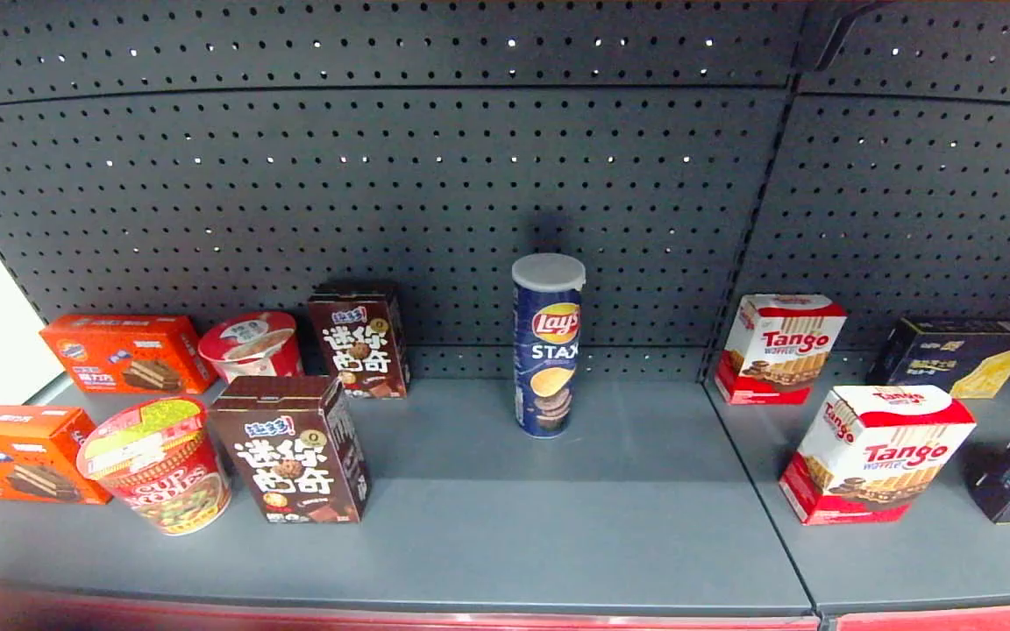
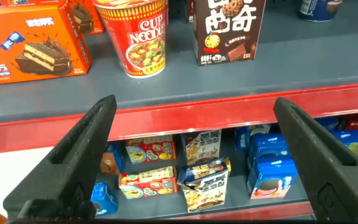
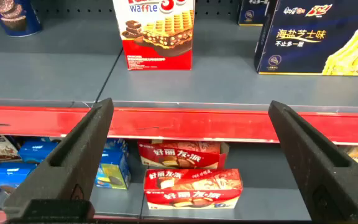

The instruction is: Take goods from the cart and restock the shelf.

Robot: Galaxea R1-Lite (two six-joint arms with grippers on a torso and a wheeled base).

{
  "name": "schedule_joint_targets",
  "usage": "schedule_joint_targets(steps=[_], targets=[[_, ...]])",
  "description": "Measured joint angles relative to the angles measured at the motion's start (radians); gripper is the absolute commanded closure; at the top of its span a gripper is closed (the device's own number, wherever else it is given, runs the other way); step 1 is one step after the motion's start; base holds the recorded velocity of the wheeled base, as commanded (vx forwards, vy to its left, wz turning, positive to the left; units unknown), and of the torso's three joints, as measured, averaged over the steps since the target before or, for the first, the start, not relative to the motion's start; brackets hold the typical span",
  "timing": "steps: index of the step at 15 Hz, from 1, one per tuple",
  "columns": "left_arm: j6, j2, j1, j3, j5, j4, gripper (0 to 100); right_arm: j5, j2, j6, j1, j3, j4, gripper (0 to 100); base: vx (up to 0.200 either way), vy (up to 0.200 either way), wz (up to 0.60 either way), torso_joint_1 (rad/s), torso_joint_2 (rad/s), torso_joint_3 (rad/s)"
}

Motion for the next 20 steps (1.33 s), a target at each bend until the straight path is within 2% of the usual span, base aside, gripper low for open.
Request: schedule_joint_targets(steps=[19, 20], targets=[[-0.003, 0.0, 0.0, 0.0, 0.0, 0.0, 0, 0.0, 0.0, 0.0, 0.0, 0.0, 0.0, 0, 0.0, 0.0, 0.6, 0.003, 0.0, 0.001], [-0.002, 0.0, 0.0, 0.0, 0.0, 0.0, 0, 0.0, 0.0, 0.001, 0.0, 0.0, 0.0, 0, 0.0, 0.0, 0.0, 0.0, 0.0, 0.0]])
